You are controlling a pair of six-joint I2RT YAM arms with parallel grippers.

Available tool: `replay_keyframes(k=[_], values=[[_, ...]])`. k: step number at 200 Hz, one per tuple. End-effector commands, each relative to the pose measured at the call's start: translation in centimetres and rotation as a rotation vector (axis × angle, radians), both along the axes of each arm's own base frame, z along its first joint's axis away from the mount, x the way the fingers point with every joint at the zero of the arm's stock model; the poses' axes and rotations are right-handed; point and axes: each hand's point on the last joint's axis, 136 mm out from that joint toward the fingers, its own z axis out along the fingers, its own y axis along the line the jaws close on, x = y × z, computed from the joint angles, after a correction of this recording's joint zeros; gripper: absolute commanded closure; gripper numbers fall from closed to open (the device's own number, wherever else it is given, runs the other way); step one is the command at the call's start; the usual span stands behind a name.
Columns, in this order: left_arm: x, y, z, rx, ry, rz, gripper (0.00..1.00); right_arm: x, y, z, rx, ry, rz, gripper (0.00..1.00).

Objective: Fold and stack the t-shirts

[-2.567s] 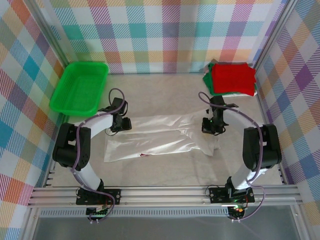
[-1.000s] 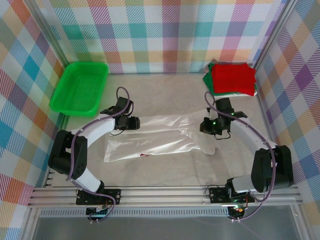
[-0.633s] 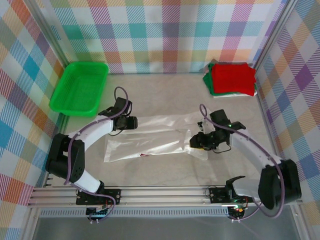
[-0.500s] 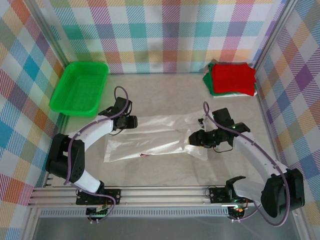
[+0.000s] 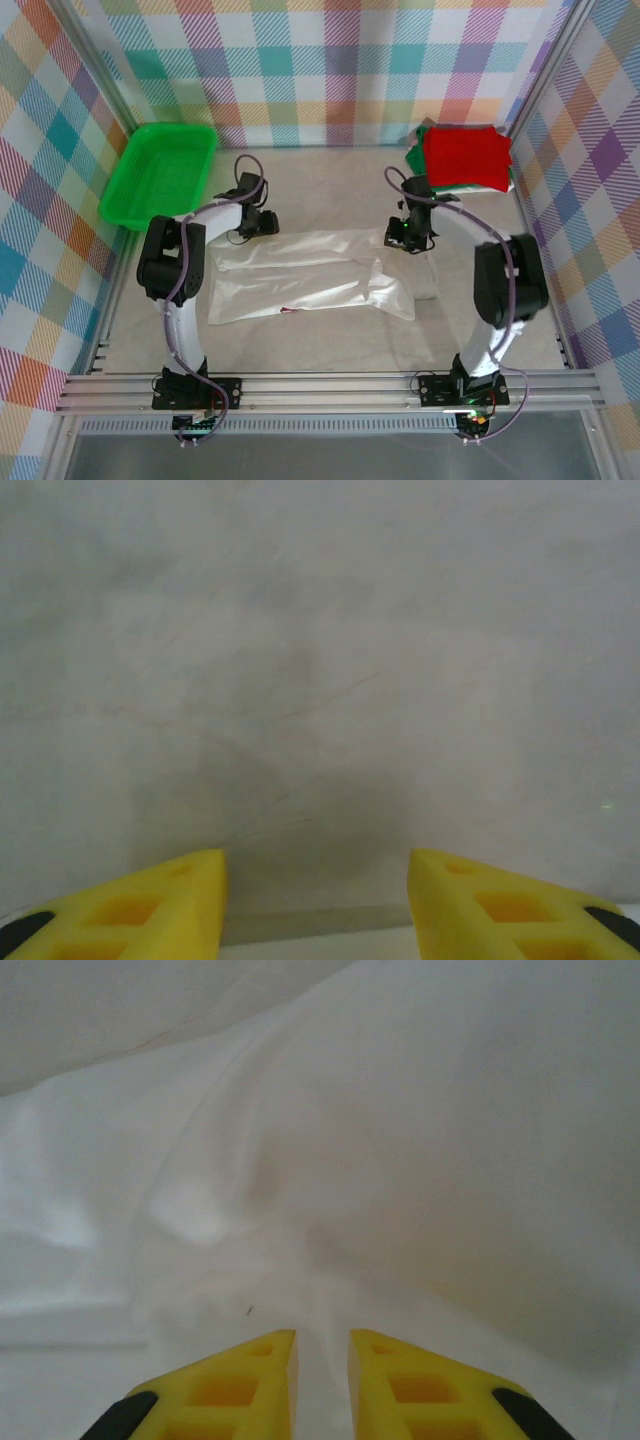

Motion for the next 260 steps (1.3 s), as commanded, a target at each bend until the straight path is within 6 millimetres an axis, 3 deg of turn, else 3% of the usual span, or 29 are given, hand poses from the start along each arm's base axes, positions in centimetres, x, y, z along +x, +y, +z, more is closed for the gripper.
replay_keyframes(k=[1, 39, 62, 95, 107, 122, 146, 161, 172, 190, 224, 260], values=[[-3.2, 1.1, -2.2, -0.032, 0.136, 0.052, 0.49, 1.8, 0.1, -1.7, -0.041, 0.011, -0.011, 0.8], [-9.4, 2.7, -3.2, -0.003, 0.25, 0.095, 0.49, 5.9, 1.9, -5.0, -0.014, 0.006, 0.008, 0.82], [-13.4, 3.3, -2.5, -0.013, 0.304, 0.127, 0.49, 10.2, 5.0, -5.3, 0.099, -0.035, 0.044, 0.82], [-18.4, 2.8, -0.9, -0.083, 0.349, 0.161, 0.53, 17.1, 12.2, -2.4, 0.368, -0.135, 0.146, 0.81], [-19.7, 2.4, -0.1, -0.114, 0.339, 0.171, 0.54, 19.2, 14.2, -0.4, 0.41, -0.172, 0.186, 0.8], [-20.2, 2.0, 1.6, -0.142, 0.307, 0.176, 0.54, 21.4, 15.6, 3.8, 0.436, -0.261, 0.224, 0.78], [-18.8, 1.7, 4.9, -0.164, 0.189, 0.16, 0.53, 22.7, 15.0, 9.5, 0.414, -0.392, 0.216, 0.73], [-16.9, 1.5, 6.3, -0.167, 0.111, 0.136, 0.53, 22.0, 14.5, 11.7, 0.389, -0.425, 0.221, 0.7], [-15.2, 1.2, 6.8, -0.162, 0.066, 0.118, 0.53, 20.9, 13.7, 12.2, 0.355, -0.416, 0.216, 0.69], [-12.1, 0.2, 7.0, -0.168, 0.031, 0.08, 0.54, 18.9, 11.7, 11.5, 0.264, -0.371, 0.162, 0.69], [-6.3, -1.2, 6.7, -0.145, -0.034, 0.033, 0.55, 15.6, 8.6, 7.5, 0.157, -0.269, 0.055, 0.78], [-3.2, -1.8, 4.5, -0.12, -0.018, 0.015, 0.56, 14.0, 7.8, 4.0, 0.109, -0.184, 0.017, 0.81]])
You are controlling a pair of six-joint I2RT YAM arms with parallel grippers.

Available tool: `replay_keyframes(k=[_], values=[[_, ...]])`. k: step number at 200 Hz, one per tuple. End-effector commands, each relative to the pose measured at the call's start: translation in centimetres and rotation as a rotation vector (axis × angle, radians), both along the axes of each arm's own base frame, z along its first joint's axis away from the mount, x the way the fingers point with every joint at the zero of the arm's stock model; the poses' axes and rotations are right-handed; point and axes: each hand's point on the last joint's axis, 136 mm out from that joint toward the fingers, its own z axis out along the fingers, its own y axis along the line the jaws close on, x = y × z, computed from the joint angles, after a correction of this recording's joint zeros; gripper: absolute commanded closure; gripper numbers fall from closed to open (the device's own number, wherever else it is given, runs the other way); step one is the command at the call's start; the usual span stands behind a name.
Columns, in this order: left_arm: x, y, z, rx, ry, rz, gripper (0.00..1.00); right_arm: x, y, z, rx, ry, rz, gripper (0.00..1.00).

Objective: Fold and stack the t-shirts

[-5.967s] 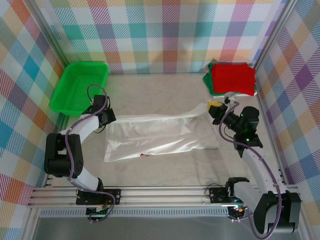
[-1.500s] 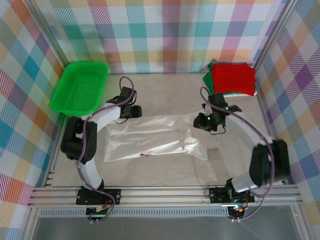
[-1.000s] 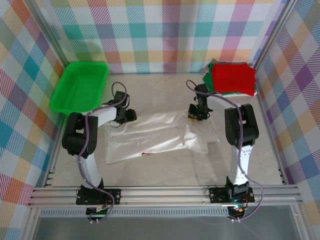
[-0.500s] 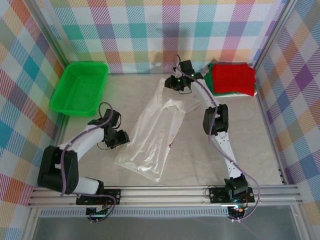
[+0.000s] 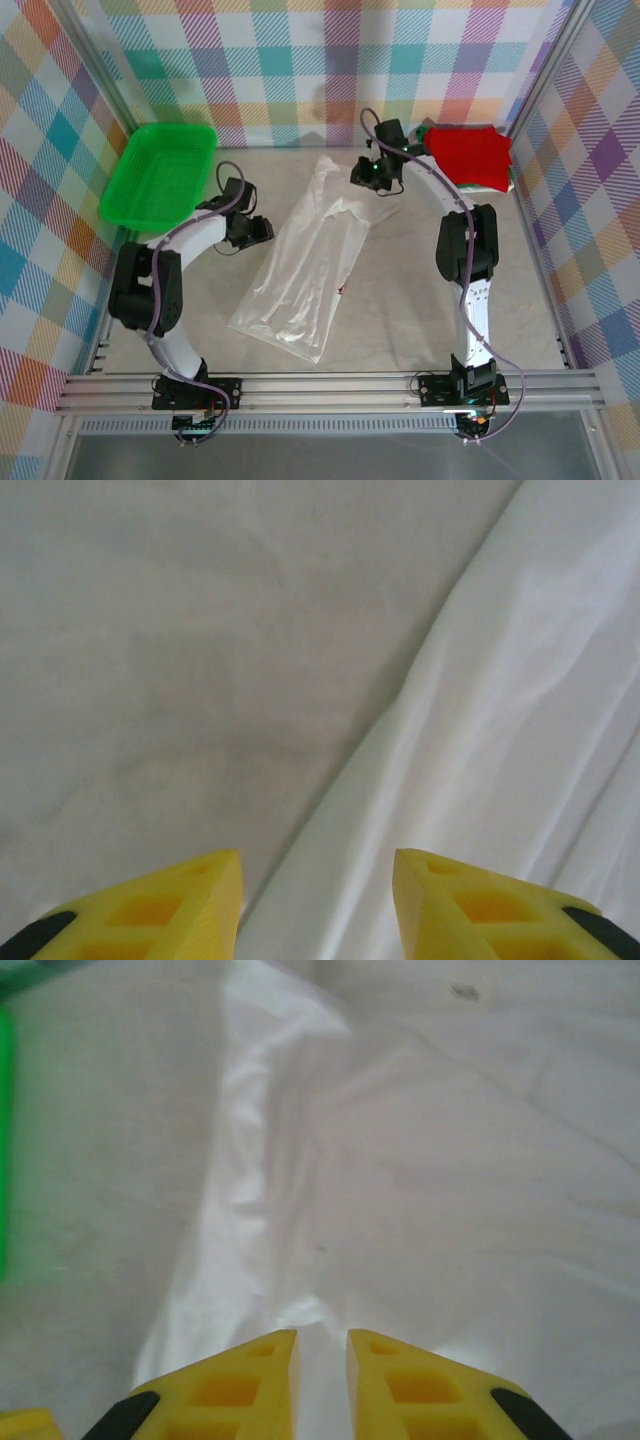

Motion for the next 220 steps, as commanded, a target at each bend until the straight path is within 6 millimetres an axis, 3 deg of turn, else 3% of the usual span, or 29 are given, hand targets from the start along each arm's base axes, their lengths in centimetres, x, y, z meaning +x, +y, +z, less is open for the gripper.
replay_keyframes(k=[1, 27, 51, 73, 119, 150, 181, 198, 220], values=[[2.0, -0.6, -0.5, 0.022, -0.035, -0.039, 0.56, -0.8, -1.1, -3.2, -0.062, 0.068, -0.058, 0.81], [1.7, -0.6, -2.5, 0.023, 0.0, -0.033, 0.56, -1.0, -1.3, -5.9, -0.084, 0.107, -0.083, 0.82], [0.2, -0.9, -4.1, -0.008, 0.04, -0.028, 0.56, 0.0, -0.5, -7.6, -0.082, 0.085, -0.069, 0.82], [-2.1, -1.2, -5.6, -0.038, 0.092, -0.025, 0.56, 1.5, 1.2, -9.2, -0.053, 0.077, -0.027, 0.82], [-6.7, -2.6, -7.8, -0.106, 0.184, -0.005, 0.56, 6.1, 6.4, -10.3, 0.113, 0.002, 0.068, 0.82], [-7.0, -5.2, -7.7, -0.158, 0.172, -0.023, 0.56, 9.3, 8.6, -9.3, 0.202, -0.095, 0.108, 0.79], [-5.2, -5.0, -6.8, -0.11, 0.132, 0.009, 0.56, 11.6, 9.1, -6.8, 0.272, -0.203, 0.128, 0.74], [-3.9, -6.1, -5.4, -0.166, 0.097, 0.023, 0.55, 12.0, 8.9, -3.9, 0.301, -0.256, 0.144, 0.66], [-3.0, -7.1, -3.4, -0.228, 0.052, 0.038, 0.55, 11.6, 8.6, 1.4, 0.33, -0.314, 0.177, 0.62]])
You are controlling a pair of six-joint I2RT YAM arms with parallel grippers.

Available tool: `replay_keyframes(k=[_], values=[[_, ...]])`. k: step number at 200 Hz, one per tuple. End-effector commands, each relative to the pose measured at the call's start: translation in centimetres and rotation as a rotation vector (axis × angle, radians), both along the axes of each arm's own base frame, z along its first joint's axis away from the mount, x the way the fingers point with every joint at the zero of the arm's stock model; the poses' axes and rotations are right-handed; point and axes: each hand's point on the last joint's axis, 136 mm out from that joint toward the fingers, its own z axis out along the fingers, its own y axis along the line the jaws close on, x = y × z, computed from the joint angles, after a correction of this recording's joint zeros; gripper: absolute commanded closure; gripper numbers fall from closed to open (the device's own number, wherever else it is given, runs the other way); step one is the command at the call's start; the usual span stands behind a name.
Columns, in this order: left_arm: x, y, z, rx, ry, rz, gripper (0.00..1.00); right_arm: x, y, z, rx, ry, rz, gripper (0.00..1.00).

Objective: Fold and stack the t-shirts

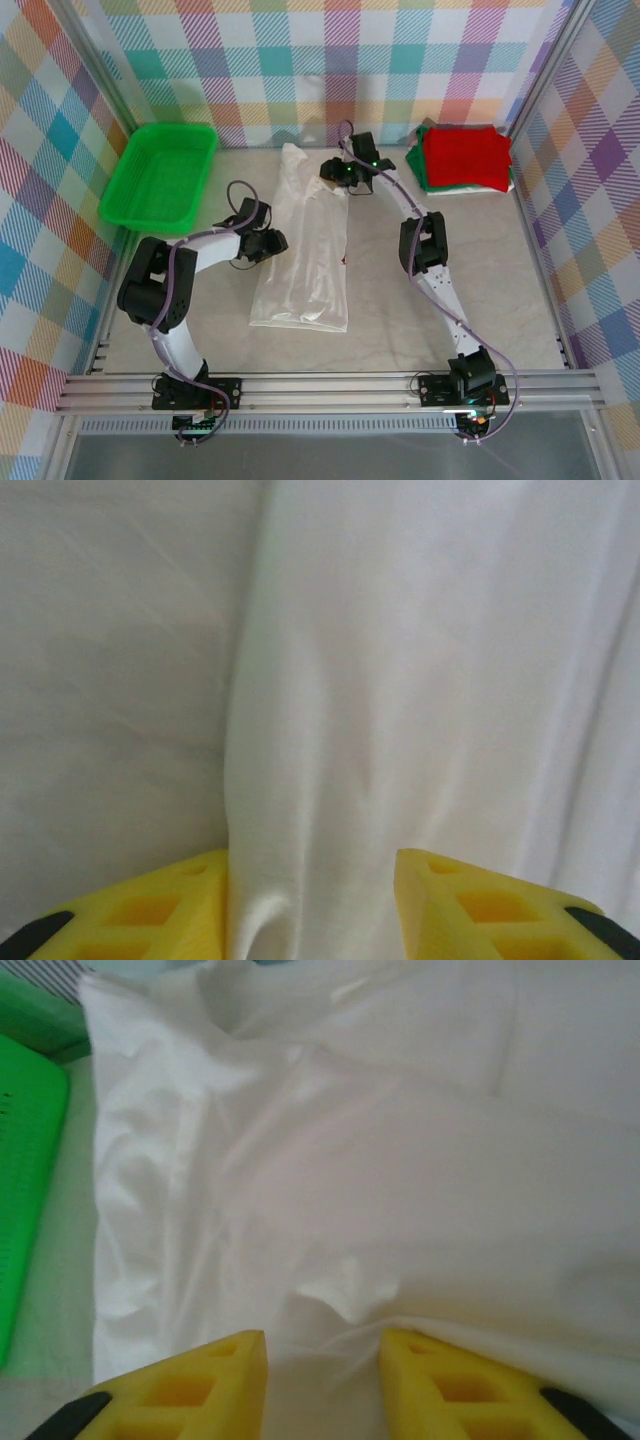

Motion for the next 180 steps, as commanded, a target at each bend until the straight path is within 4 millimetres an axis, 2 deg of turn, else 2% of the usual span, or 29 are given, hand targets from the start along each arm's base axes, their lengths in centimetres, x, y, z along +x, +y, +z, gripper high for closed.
replay_keyframes(k=[1, 11, 23, 43, 65, 74, 88, 95, 96, 97, 104, 137, 153, 158, 180], values=[[-1.3, -3.0, 0.8, -0.111, 0.056, -0.025, 0.55, 0.4, -0.1, 9.2, 0.083, -0.142, 0.047, 0.62], [-1.3, -2.7, 1.7, -0.099, 0.037, -0.006, 0.55, -0.7, 0.0, 11.7, 0.091, -0.146, 0.073, 0.61], [-1.7, -2.1, 2.9, -0.092, 0.006, 0.014, 0.55, -2.7, 0.1, 13.6, 0.098, -0.117, 0.104, 0.6], [-2.8, -0.8, 4.4, -0.058, -0.018, 0.03, 0.54, -7.2, 0.1, 14.2, 0.052, -0.041, 0.129, 0.61], [-5.7, 0.7, 4.5, -0.021, 0.032, 0.035, 0.54, -13.7, -0.5, 12.5, 0.016, 0.003, 0.107, 0.61], [-6.9, 1.1, 4.6, -0.018, 0.051, 0.034, 0.54, -16.5, -1.4, 11.0, -0.001, 0.04, 0.088, 0.61], [-9.2, 1.7, 4.7, -0.022, 0.085, 0.025, 0.53, -20.9, -3.0, 9.7, -0.02, 0.062, 0.069, 0.6], [-10.6, 2.0, 4.4, -0.022, 0.109, 0.017, 0.53, -23.5, -3.8, 8.3, -0.034, 0.087, 0.076, 0.6], [-10.8, 2.1, 4.4, -0.02, 0.112, 0.018, 0.53, -24.1, -4.1, 7.2, -0.046, 0.113, 0.078, 0.6], [-11.0, 2.2, 4.4, -0.02, 0.116, 0.018, 0.53, -24.2, -4.0, 8.1, -0.036, 0.092, 0.08, 0.6], [-12.3, 2.7, 4.0, -0.014, 0.144, 0.016, 0.52, -26.6, -4.5, 7.0, -0.045, 0.12, 0.096, 0.6], [-18.0, 3.6, 2.8, -0.014, 0.29, -0.05, 0.54, -37.8, -4.5, 3.6, -0.019, 0.207, 0.25, 0.56], [-20.0, 4.4, 2.3, 0.01, 0.323, -0.054, 0.53, -41.0, -4.8, 2.5, -0.006, 0.228, 0.259, 0.53], [-20.4, 4.5, 2.1, 0.008, 0.327, -0.052, 0.5, -41.7, -4.9, 2.2, 0.002, 0.23, 0.258, 0.51], [-21.2, 4.5, 1.5, -0.02, 0.318, -0.041, 0.47, -42.8, -5.5, 1.1, 0.022, 0.241, 0.236, 0.51]])
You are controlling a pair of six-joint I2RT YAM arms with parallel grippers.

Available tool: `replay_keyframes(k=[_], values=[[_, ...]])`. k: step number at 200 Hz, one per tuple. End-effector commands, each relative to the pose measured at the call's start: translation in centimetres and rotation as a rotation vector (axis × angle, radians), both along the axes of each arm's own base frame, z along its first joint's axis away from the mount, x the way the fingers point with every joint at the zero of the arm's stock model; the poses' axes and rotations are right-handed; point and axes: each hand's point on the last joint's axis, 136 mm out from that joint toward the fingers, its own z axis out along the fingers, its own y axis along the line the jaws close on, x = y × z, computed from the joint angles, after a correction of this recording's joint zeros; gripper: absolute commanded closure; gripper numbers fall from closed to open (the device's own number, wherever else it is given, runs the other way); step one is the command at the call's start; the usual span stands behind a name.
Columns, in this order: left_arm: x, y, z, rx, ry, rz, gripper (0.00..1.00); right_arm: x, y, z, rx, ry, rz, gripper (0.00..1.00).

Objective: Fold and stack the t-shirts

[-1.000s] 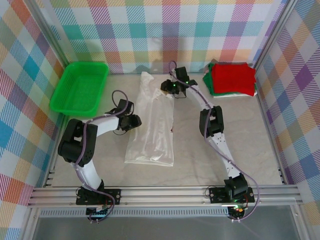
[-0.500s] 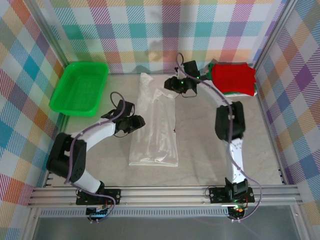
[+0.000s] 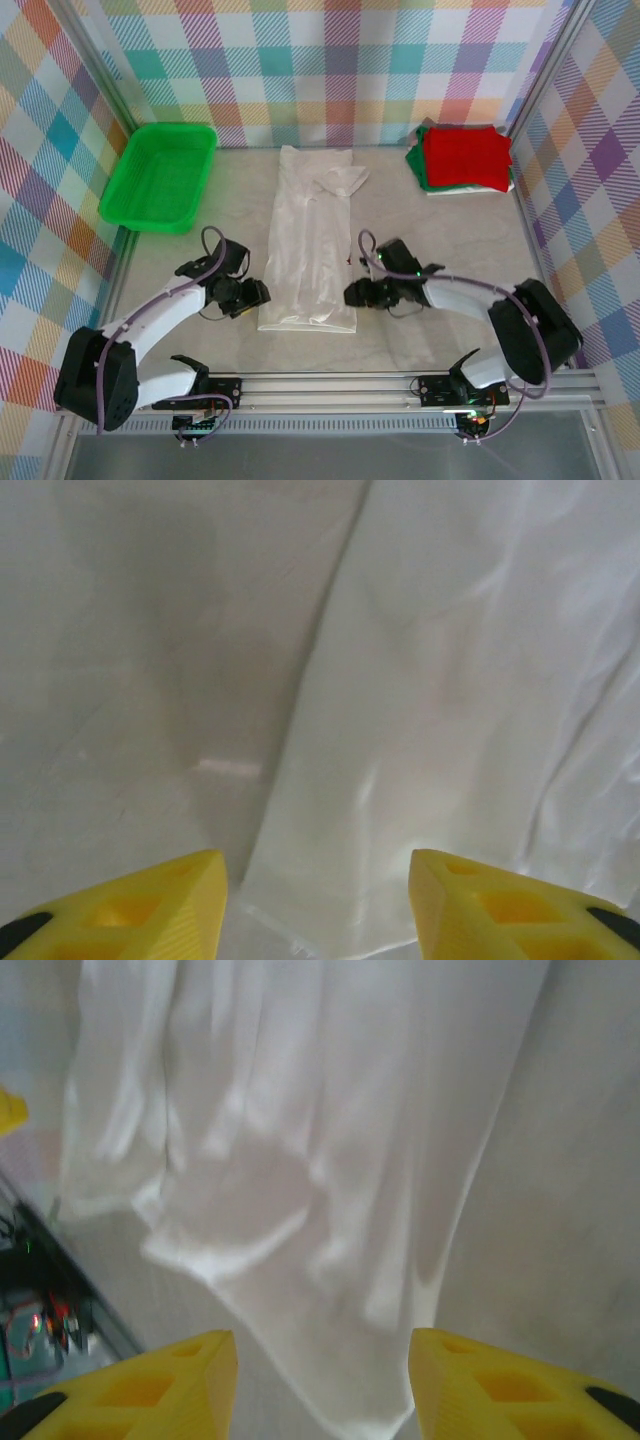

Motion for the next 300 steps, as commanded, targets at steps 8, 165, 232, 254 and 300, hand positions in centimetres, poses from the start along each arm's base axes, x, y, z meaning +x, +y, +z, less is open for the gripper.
replay_keyframes(k=[8, 165, 232, 254, 300], values=[[-2.6, 0.2, -0.9, -0.018, 0.052, -0.014, 0.47, 1.0, 1.2, 1.7, 0.114, -0.079, -0.037, 0.51], [-1.7, -2.2, -2.9, -0.056, 0.024, -0.056, 0.46, 1.5, 1.7, -0.4, 0.092, -0.09, -0.012, 0.51], [-0.1, -3.5, -3.4, -0.062, -0.012, -0.082, 0.66, 0.2, 0.9, -1.3, 0.093, -0.062, -0.021, 0.51], [0.3, -4.1, -3.5, -0.059, -0.012, -0.1, 0.7, -0.4, 0.5, -1.7, 0.084, -0.042, -0.026, 0.51], [1.1, -4.8, -3.1, -0.055, -0.025, -0.113, 0.85, -1.7, -0.1, -1.8, 0.084, -0.012, -0.028, 0.52]])
